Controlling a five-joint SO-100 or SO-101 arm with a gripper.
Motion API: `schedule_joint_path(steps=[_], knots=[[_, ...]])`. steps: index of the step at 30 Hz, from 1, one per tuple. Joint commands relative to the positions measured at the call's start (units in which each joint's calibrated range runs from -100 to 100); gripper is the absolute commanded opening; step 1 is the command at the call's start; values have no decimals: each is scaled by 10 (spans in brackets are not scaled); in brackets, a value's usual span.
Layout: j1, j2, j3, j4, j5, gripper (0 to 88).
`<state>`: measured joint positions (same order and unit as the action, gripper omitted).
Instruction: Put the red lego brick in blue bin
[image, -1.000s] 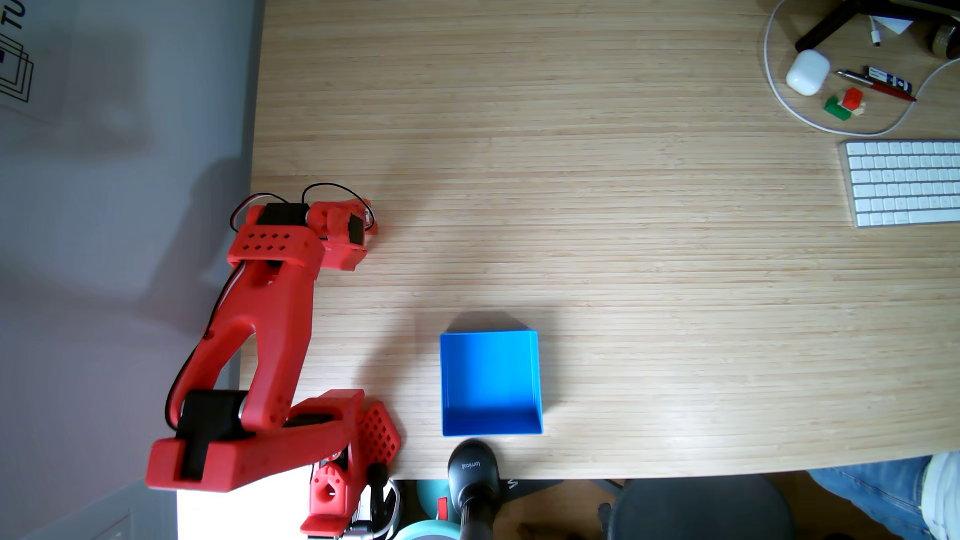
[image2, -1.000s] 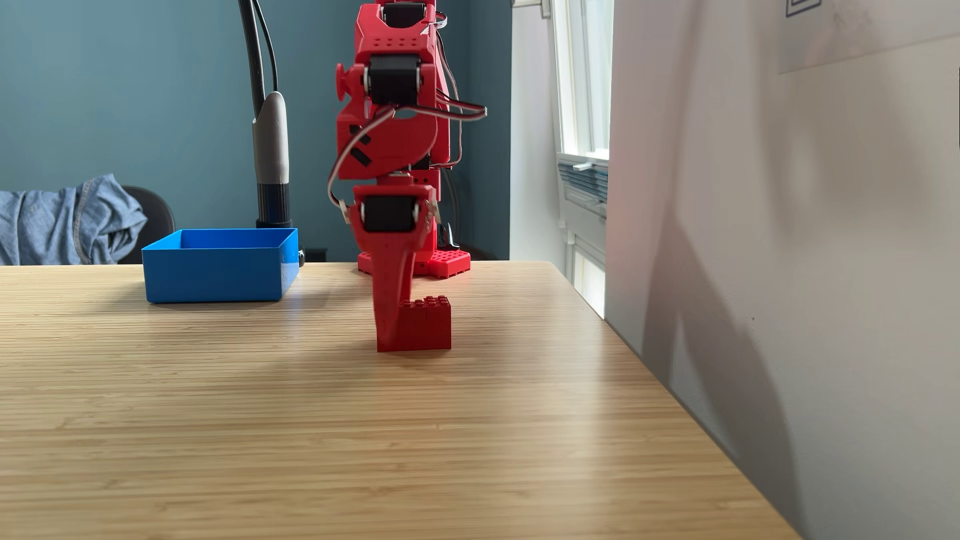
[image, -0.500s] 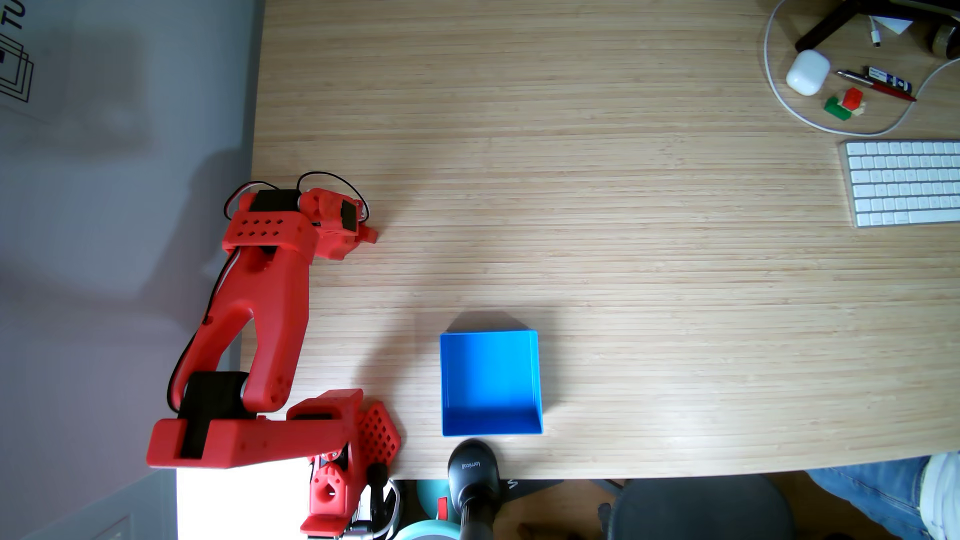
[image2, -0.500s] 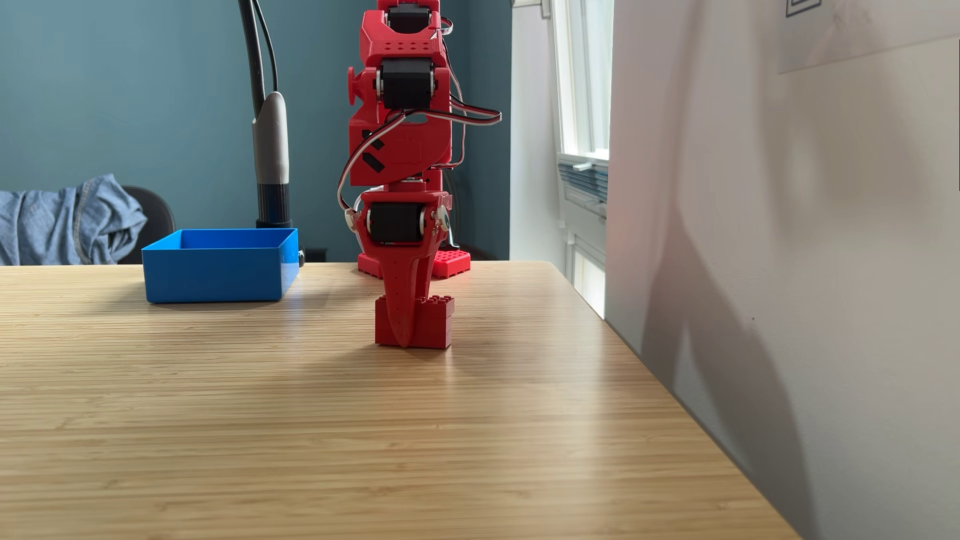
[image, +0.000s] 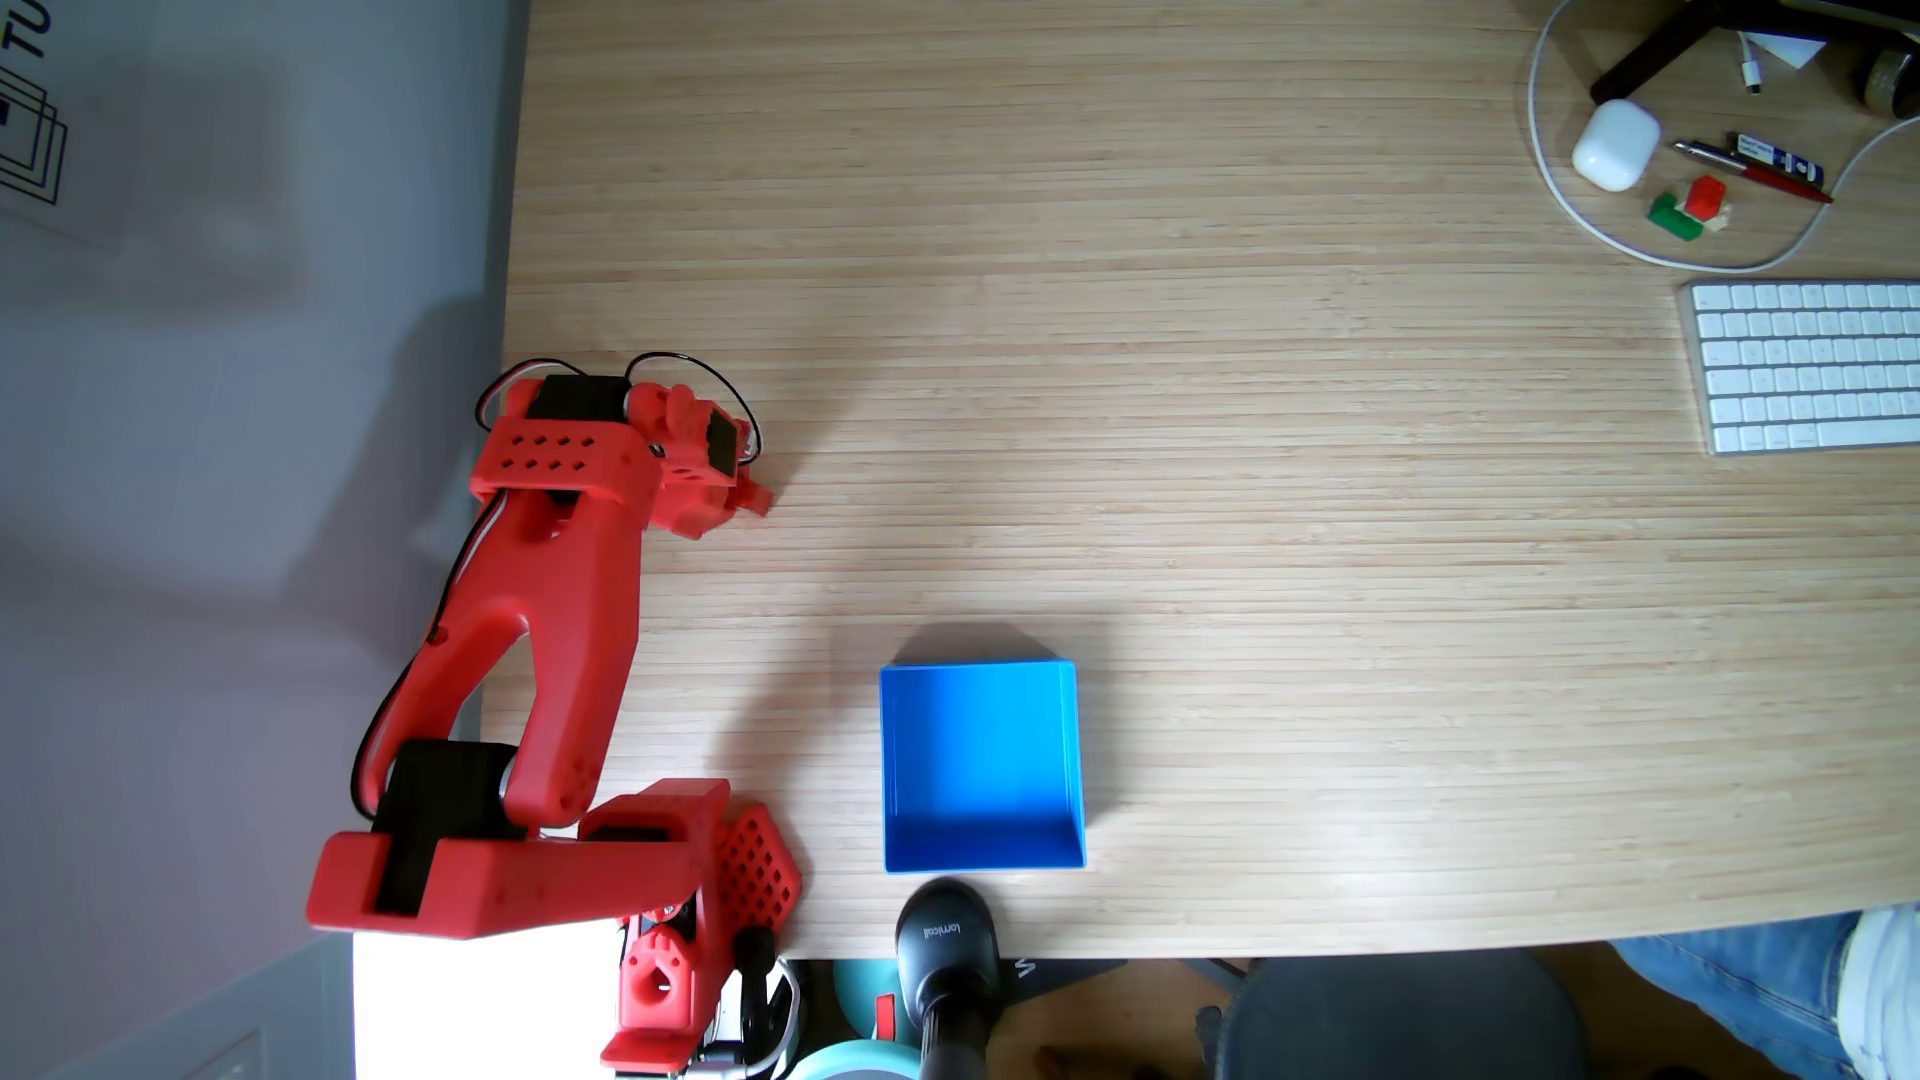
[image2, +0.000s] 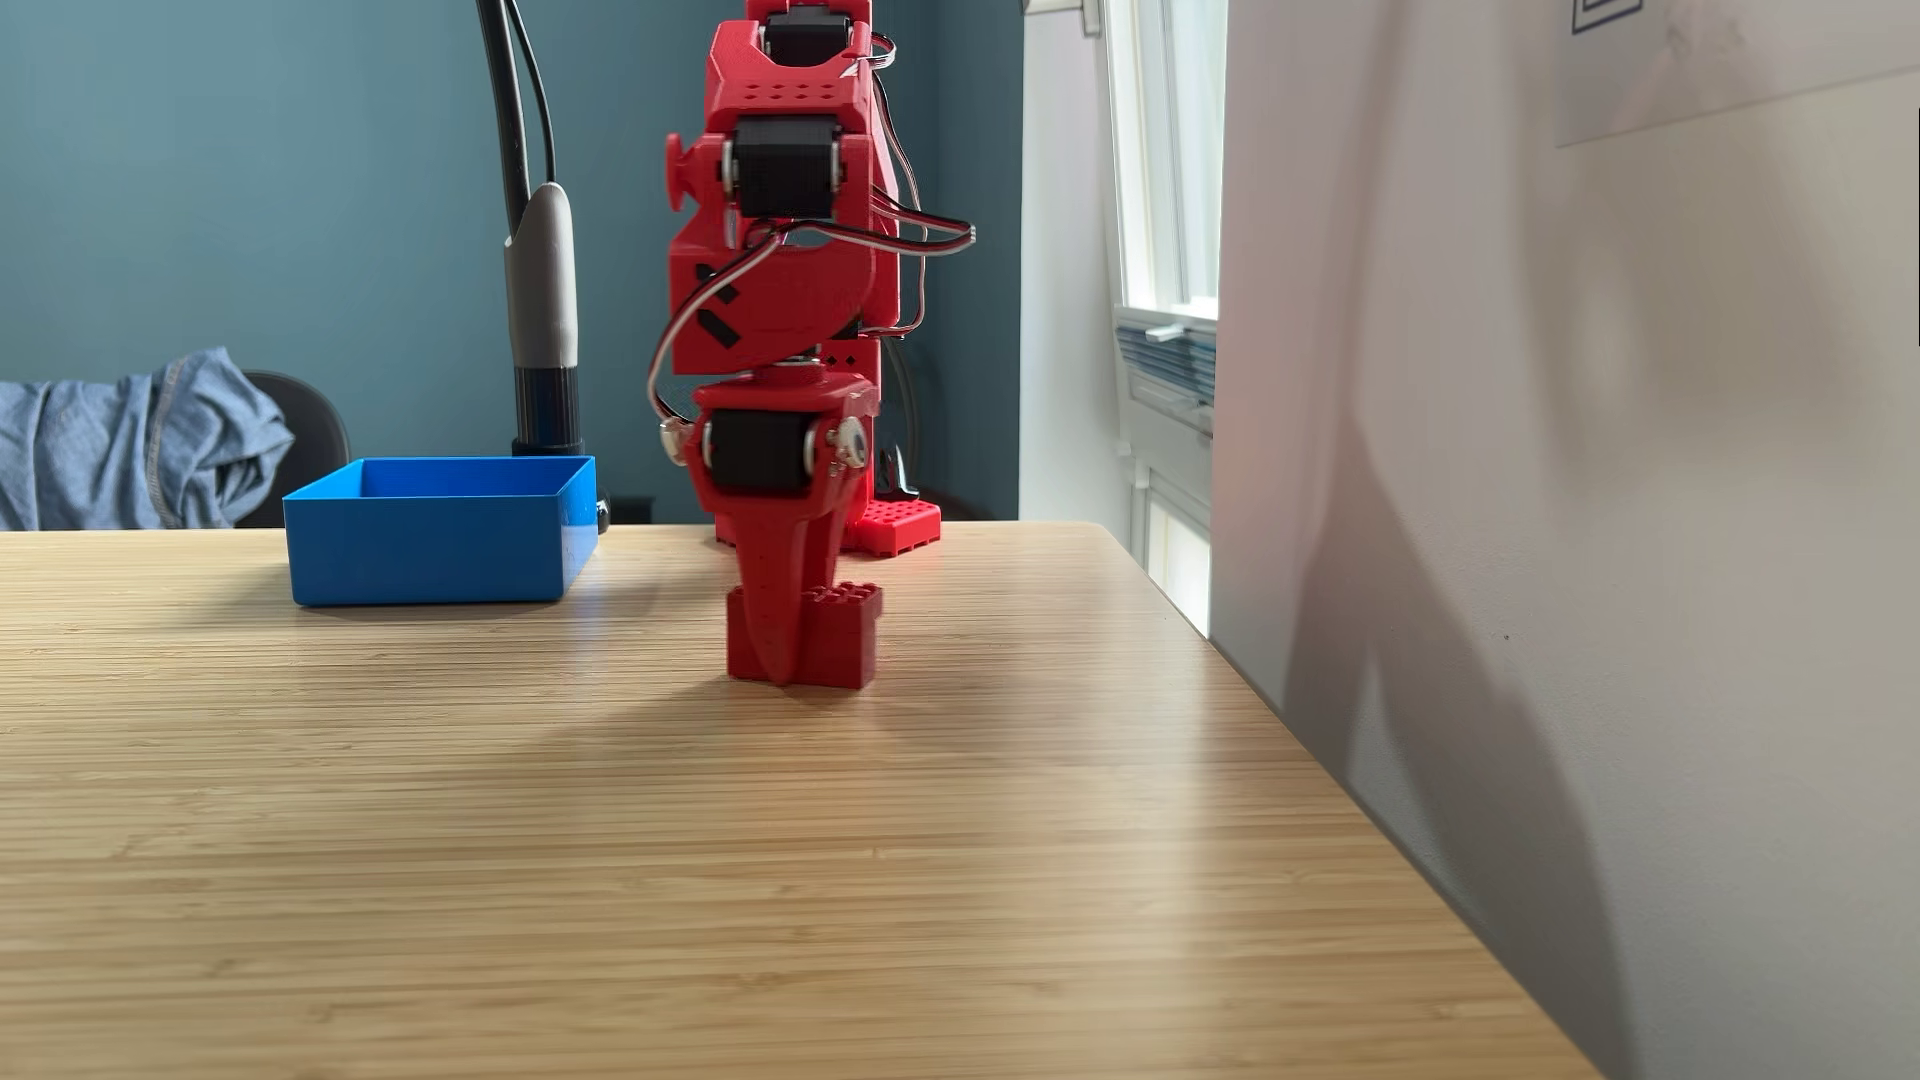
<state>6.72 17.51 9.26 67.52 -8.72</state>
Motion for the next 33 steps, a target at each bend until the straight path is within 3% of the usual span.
schedule_joint_path(steps=[1,11,33], knots=[[25,-16,-105,102,1,1],[108,-23,-208,240,12,1],[375,-313,21,240,142,1]])
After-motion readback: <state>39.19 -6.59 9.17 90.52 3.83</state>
